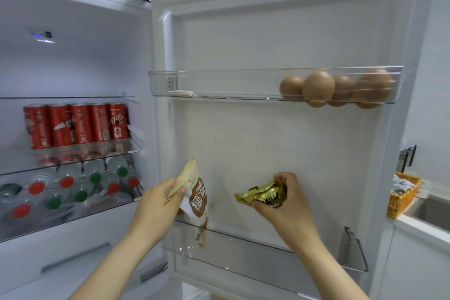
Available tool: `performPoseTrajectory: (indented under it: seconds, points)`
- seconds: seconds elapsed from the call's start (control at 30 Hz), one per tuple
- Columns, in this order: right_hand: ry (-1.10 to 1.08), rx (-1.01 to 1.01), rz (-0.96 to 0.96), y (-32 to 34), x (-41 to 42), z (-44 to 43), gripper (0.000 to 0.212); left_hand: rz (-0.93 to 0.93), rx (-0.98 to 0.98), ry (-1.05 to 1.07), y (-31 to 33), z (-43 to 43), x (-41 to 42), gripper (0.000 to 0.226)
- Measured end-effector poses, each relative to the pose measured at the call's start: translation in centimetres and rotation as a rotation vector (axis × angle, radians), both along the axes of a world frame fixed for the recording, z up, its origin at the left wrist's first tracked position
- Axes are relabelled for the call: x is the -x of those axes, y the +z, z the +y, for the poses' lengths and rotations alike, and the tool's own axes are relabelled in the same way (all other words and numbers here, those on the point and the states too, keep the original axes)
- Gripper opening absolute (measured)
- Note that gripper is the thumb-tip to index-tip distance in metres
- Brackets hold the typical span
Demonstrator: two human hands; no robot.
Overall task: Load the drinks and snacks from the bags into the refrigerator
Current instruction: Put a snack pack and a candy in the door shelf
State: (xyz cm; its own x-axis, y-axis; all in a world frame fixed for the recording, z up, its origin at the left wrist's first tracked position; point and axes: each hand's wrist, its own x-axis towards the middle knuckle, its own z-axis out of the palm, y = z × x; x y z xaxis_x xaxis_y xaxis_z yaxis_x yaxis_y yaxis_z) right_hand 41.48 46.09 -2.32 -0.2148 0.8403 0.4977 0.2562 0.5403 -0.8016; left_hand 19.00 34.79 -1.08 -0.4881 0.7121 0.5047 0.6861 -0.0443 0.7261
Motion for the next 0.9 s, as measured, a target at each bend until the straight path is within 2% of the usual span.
performPoseTrajectory:
  seconds: [0.13,0.4,0.77,0.83,0.9]
  points:
    - [0.008,0.005,-0.032,-0.1,0.2,0.1,0.061,-0.017,0.035,0.002,-0.7,0.4,1.4,0.026]
    - [0.019,0.018,-0.036,-0.1,0.1,0.2,0.06,0.022,0.095,0.1,-1.6,0.9,3.6,0.022]
    - [0.012,0.007,-0.066,-0.3,0.1,0.1,0.062,0.042,0.011,0.198,-1.3,1.0,3.8,0.012]
    - [0.014,0.008,-0.073,-0.3,0.1,0.0,0.062,0.091,0.028,0.216,-1.0,1.0,3.8,0.009]
    - [0.014,0.009,-0.08,-0.3,0.1,0.0,0.063,0.255,0.044,0.299,-0.9,0.7,3.6,0.016]
